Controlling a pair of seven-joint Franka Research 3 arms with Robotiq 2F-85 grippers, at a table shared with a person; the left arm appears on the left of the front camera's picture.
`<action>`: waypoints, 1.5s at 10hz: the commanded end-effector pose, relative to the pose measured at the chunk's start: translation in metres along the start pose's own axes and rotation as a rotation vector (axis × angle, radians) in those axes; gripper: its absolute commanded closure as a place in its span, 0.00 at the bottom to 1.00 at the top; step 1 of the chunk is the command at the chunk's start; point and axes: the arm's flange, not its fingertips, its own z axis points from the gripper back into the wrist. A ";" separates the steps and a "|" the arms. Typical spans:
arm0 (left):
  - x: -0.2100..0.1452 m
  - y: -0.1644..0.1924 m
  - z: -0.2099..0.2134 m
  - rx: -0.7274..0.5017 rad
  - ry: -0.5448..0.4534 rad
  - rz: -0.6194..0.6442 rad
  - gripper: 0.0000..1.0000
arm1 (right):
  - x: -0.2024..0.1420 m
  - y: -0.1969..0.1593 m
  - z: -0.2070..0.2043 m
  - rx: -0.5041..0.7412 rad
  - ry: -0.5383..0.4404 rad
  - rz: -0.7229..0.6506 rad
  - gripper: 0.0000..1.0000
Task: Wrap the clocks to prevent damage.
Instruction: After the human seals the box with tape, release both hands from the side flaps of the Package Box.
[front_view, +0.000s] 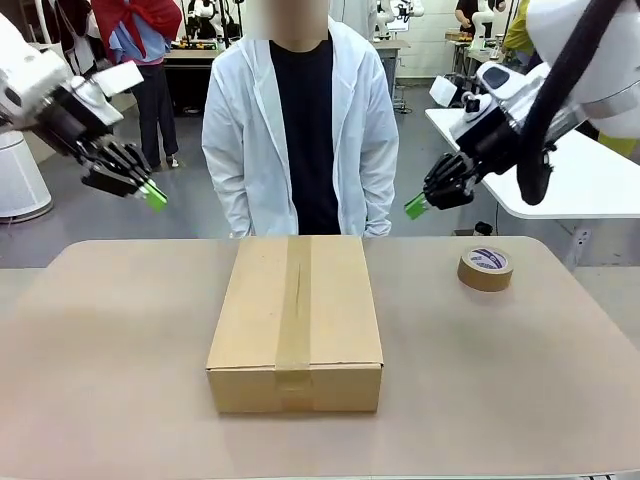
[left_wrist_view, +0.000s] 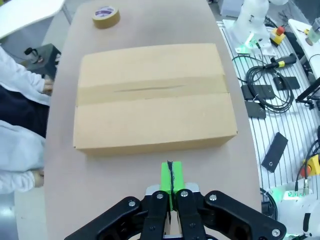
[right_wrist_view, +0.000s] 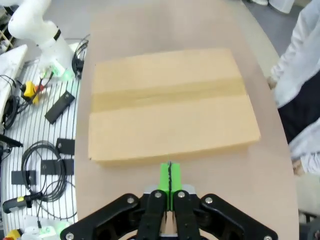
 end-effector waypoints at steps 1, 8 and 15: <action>-0.002 -0.004 0.005 0.007 -0.040 -0.008 1.00 | -0.002 0.007 0.007 0.009 -0.049 0.021 0.99; 0.000 0.000 0.000 0.000 0.000 0.000 1.00 | 0.000 0.000 0.000 0.000 0.000 0.000 0.99; 0.000 0.000 0.000 0.000 0.000 0.000 1.00 | 0.000 0.000 0.000 0.000 0.000 0.000 0.99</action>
